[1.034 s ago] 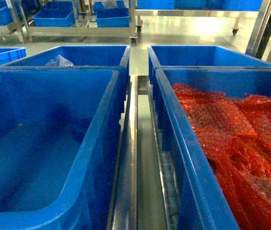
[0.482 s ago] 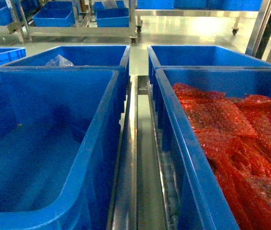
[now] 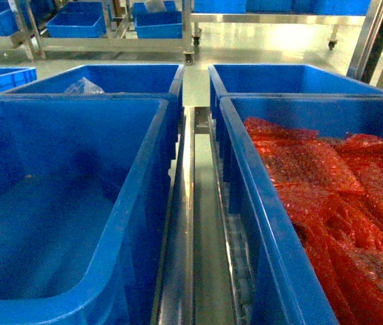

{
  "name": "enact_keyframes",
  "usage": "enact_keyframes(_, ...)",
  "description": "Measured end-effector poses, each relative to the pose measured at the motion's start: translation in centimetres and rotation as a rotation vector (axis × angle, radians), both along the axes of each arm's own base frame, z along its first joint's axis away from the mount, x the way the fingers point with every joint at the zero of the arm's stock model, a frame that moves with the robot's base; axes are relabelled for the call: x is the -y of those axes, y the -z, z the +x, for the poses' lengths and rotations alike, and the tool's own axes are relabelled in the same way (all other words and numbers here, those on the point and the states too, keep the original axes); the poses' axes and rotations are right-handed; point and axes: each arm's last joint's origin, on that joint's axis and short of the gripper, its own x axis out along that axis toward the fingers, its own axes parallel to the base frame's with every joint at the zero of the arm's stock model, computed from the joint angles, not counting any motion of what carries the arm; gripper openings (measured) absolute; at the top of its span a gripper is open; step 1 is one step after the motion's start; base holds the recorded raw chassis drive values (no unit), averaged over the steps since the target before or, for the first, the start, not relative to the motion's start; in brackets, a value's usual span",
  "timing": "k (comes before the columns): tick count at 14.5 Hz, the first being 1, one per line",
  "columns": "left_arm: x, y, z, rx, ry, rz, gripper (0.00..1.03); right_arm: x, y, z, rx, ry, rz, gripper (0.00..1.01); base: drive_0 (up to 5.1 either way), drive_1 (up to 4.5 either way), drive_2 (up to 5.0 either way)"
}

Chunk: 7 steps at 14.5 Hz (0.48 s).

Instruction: Pick blue part to blue bin on bottom shelf

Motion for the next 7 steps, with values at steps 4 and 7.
enact_keyframes(4,0.00,0.00,0.00,0.000,0.000,0.001,0.98,0.00,0.00,0.00,0.000,0.000,0.000,0.98,0.0,0.00,0.0)
enact_keyframes(7,0.00,0.00,0.00,0.000,0.000,0.001,0.98,0.00,0.00,0.00,0.000,0.000,0.000,0.98,0.0,0.00,0.0)
